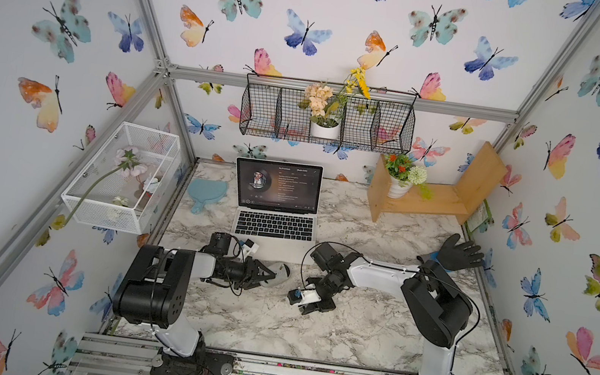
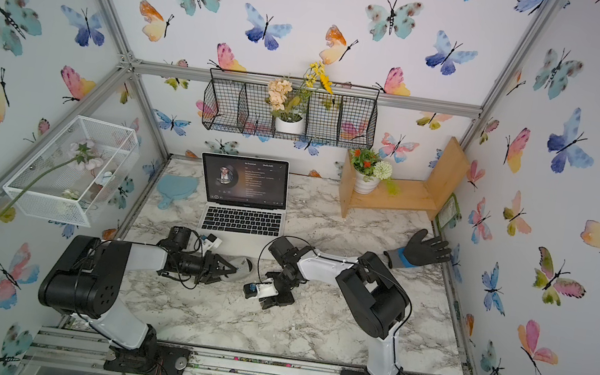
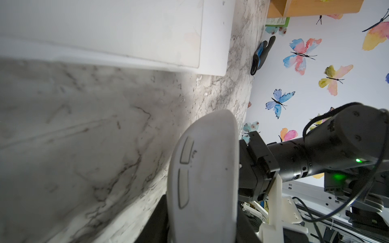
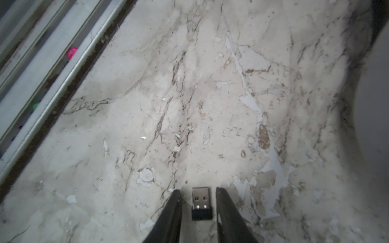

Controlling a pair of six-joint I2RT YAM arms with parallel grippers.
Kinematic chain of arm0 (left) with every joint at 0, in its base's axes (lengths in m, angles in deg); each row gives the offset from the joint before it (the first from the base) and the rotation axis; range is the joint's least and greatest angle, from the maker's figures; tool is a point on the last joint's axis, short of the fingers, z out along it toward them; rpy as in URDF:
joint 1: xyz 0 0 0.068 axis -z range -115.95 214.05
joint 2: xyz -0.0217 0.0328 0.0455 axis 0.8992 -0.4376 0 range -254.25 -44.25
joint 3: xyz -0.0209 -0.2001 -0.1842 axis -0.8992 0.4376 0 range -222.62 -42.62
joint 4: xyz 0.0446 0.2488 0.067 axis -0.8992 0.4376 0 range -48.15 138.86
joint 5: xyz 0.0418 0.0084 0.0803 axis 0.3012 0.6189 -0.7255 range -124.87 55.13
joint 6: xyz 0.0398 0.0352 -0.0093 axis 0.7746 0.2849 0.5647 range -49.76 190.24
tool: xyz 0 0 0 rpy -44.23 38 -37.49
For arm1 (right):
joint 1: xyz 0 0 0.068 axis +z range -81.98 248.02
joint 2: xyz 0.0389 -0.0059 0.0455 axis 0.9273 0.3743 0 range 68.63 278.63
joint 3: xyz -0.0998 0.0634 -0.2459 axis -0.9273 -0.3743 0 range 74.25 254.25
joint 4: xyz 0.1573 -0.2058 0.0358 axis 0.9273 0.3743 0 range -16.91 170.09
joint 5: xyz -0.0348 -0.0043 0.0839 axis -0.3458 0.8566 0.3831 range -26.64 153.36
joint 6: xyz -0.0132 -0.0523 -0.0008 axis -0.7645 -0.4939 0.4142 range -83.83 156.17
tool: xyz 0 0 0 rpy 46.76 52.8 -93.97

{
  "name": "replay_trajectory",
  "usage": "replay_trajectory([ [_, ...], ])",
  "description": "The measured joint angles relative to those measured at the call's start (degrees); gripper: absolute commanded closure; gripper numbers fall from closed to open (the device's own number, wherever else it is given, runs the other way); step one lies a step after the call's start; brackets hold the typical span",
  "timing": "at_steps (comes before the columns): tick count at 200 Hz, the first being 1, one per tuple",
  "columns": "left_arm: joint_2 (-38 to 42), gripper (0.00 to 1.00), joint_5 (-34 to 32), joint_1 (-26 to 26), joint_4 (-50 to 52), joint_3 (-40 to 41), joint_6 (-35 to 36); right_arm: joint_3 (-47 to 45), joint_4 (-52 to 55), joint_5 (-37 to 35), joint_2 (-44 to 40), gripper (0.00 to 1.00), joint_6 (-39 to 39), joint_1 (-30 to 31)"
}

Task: Remove the wireless mouse receiver from the laptop
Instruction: Place the mouse at the center of the board.

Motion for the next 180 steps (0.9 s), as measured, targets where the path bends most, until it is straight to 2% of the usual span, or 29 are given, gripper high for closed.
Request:
replay_trajectory([
  [67,-0.4,0.97,0.0,0.3,0.0,-0.6,0.0,0.4,0.4,-0.4,0.2,0.69,0.2,-0.2],
  [180,-0.6,0.98,0.0,0.3,0.0,-0.9,0.0,0.3,0.8,-0.5,0.2,0.66,0.5,-0.9],
])
